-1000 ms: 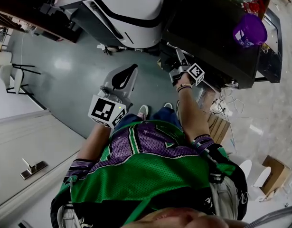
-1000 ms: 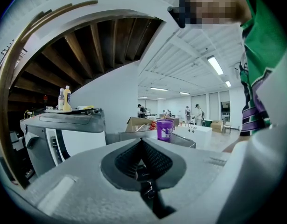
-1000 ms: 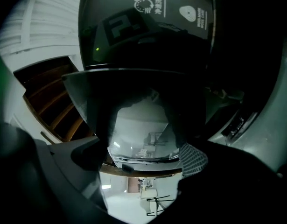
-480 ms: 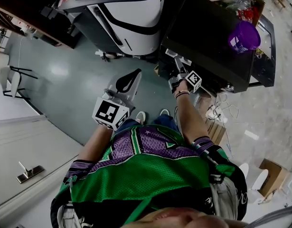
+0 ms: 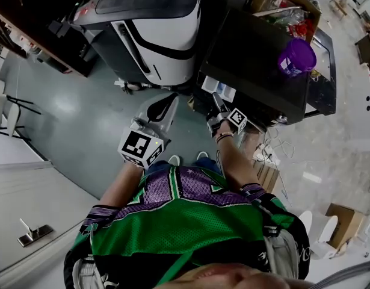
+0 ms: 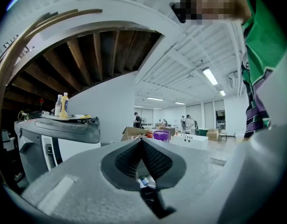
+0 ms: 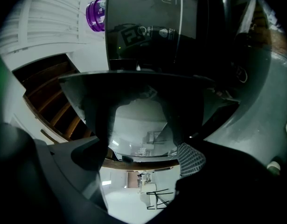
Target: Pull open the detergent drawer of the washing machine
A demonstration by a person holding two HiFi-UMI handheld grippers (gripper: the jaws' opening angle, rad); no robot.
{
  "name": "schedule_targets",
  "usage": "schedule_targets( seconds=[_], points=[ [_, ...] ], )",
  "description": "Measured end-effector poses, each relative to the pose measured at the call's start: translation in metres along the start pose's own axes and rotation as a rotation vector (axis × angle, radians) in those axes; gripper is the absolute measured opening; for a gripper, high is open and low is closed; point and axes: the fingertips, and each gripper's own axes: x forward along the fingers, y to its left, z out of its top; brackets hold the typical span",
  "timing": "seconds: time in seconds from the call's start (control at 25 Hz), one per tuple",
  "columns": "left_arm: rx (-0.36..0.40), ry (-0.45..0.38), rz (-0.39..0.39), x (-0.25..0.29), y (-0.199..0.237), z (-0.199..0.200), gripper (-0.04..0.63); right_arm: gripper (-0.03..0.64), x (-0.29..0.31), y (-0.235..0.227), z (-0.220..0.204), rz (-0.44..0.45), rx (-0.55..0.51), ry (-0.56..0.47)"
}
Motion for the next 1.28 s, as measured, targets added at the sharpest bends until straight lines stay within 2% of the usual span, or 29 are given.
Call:
schedule_targets(
  seconds=[0.68,1.16,1.28],
  points=[
    [-0.007,-0.047,-0.15,0.017,-0.018,0.011,0.017,0.459,-0.04,-0.001,-0.049,-0.012,-0.023,0.052],
    [-0.002,-0.056,-0.183,0.024,-0.031,0.018,0.017,0.443,-0.055,-0.002,-0.064,-0.042,0.008,0.091],
    [-0.005,-0.059,-0.185,0.026,-0.033,0.018,0.017,0.425,-0.059,-0.005,-0.073,-0.054,-0.006,0.148]
  ],
)
